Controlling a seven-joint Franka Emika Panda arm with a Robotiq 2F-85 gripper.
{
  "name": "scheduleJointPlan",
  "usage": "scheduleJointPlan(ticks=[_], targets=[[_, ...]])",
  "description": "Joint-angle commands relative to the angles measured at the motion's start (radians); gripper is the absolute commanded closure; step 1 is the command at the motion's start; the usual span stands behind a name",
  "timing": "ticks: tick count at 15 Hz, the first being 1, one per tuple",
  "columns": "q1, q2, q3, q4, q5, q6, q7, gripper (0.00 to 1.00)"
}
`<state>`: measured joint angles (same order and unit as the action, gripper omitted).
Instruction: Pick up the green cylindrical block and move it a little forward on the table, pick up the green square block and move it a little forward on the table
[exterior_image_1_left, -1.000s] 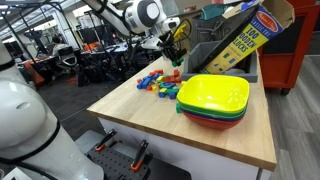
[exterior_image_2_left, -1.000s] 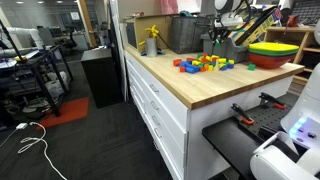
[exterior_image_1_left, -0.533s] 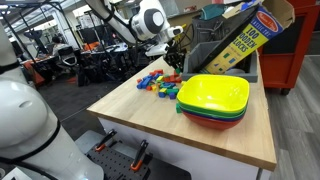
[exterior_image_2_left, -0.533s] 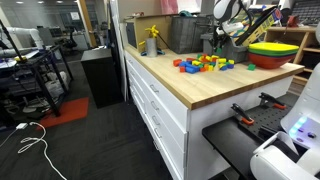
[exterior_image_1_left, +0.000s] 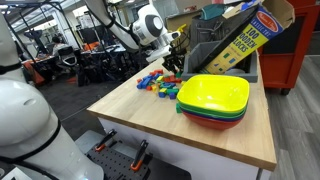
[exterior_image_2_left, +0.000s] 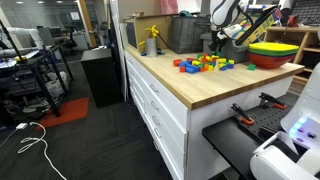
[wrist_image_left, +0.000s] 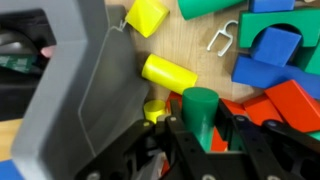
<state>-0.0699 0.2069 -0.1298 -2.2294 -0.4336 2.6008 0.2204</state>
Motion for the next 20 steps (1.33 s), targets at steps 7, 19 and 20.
scheduleJointPlan(ticks=[7,19,20], targets=[[0.035,-0.052,-0.041,0.032,-0.098,-0.008,0.027,0.0],[0.007,-0.372,0.025,-0.146,0.158,-0.076,0.062,0.0],[0.001,-0.398,0.031,-0.17,0.165,-0.088,0.08,0.0]])
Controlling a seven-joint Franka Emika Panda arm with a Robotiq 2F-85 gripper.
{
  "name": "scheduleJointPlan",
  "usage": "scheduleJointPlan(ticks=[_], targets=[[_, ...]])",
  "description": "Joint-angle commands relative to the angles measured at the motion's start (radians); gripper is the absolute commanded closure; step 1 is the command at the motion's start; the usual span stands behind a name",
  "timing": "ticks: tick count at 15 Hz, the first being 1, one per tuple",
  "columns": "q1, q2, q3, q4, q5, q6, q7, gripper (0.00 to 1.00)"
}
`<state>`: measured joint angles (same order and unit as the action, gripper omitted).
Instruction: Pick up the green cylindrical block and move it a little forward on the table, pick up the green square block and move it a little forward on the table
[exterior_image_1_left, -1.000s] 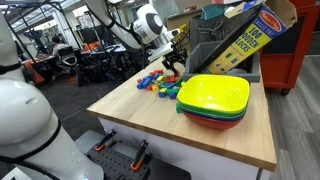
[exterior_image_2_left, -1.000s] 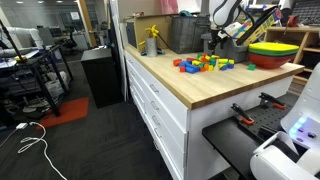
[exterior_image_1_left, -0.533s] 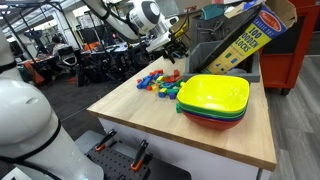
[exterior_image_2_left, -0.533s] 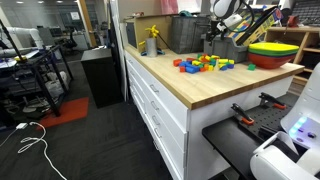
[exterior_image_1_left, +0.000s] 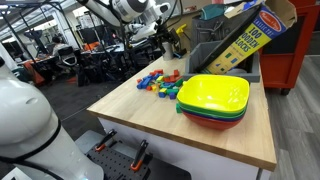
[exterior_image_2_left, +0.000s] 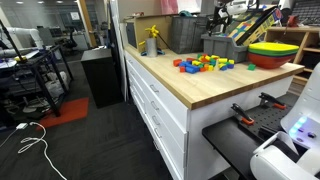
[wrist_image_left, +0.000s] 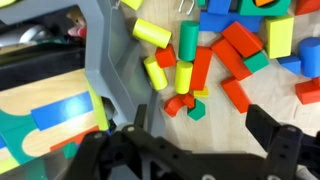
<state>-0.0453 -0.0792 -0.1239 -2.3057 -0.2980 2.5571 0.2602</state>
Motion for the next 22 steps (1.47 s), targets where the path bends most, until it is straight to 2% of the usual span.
scheduleJointPlan(ticks=[1,10,22], targets=[[-0.03,-0.142,0.032,-0.123,0.033,-0.059,0.056,0.0],[-0.129,-0.286,0.099,-0.316,0.024,-0.168,0.238,0.0],[-0.211,-0.224,0.09,-0.353,0.102,-0.234,0.463,0.0]])
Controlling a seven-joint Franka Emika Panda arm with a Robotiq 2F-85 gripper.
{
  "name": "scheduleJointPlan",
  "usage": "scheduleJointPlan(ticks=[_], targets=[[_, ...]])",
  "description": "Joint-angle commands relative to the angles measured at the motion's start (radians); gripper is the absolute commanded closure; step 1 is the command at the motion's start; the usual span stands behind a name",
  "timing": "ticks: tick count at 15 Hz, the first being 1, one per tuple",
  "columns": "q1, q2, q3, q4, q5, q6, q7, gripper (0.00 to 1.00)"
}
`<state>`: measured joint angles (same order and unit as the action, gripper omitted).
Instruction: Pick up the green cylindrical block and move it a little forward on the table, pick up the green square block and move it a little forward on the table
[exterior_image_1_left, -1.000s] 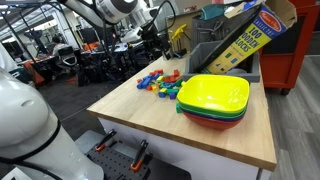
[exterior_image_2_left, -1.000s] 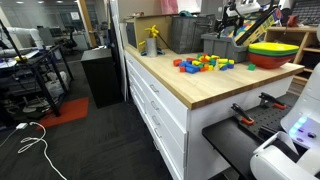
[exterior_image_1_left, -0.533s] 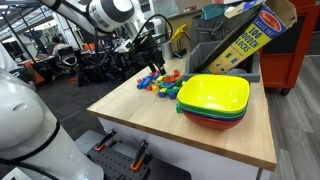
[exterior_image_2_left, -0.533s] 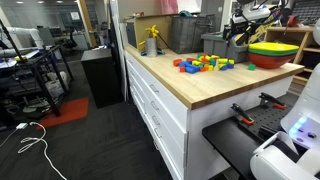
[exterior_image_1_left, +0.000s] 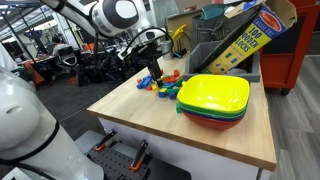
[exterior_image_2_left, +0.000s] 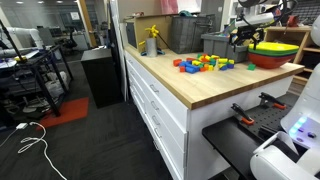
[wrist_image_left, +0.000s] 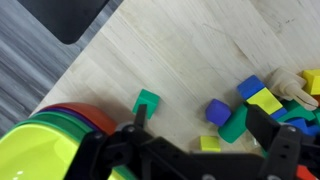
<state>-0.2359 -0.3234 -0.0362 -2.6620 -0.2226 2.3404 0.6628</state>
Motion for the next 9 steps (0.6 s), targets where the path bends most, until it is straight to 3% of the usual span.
scheduleJointPlan(ticks=[1,9], targets=[[-0.03,0.032,0.004,0.004,0.013,-0.012,0.088,0.0],[-0.071,0.117,-0.028,0.0,-0.073,0.028,0.257,0.0]])
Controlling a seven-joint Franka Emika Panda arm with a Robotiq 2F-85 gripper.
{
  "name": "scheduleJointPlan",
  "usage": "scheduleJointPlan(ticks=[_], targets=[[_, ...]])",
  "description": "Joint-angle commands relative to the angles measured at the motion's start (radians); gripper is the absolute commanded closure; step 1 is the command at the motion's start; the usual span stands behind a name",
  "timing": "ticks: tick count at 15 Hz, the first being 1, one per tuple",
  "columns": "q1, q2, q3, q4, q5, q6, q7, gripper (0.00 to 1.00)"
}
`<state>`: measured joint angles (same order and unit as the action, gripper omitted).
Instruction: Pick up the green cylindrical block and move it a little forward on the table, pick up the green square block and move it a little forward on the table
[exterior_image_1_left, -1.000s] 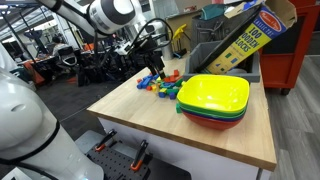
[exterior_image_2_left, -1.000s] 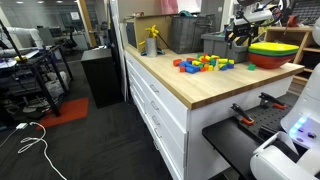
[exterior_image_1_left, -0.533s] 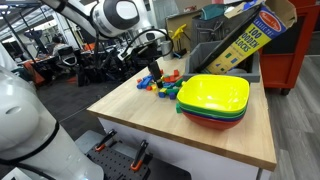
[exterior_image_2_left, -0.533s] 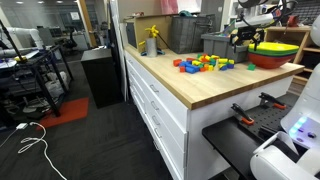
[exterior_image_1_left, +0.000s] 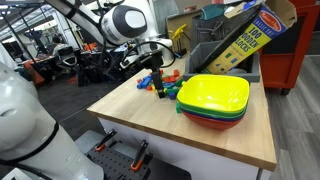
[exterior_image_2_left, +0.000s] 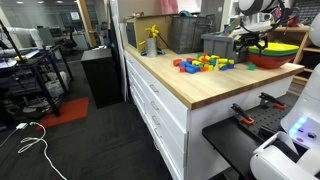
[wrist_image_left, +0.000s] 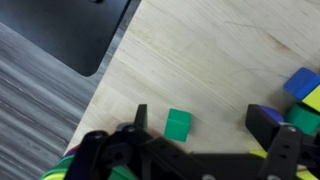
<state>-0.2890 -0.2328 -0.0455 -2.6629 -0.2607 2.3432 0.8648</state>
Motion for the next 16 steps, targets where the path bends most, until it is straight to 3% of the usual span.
scheduleJointPlan(ticks=[1,9,16], targets=[[-0.025,0.041,-0.031,0.0,-0.05,0.043,0.069,0.0],[-0.046,0.141,-0.116,0.025,-0.083,0.203,0.128,0.0],[-0.032,0.191,-0.147,0.043,-0.072,0.246,0.141,0.0]])
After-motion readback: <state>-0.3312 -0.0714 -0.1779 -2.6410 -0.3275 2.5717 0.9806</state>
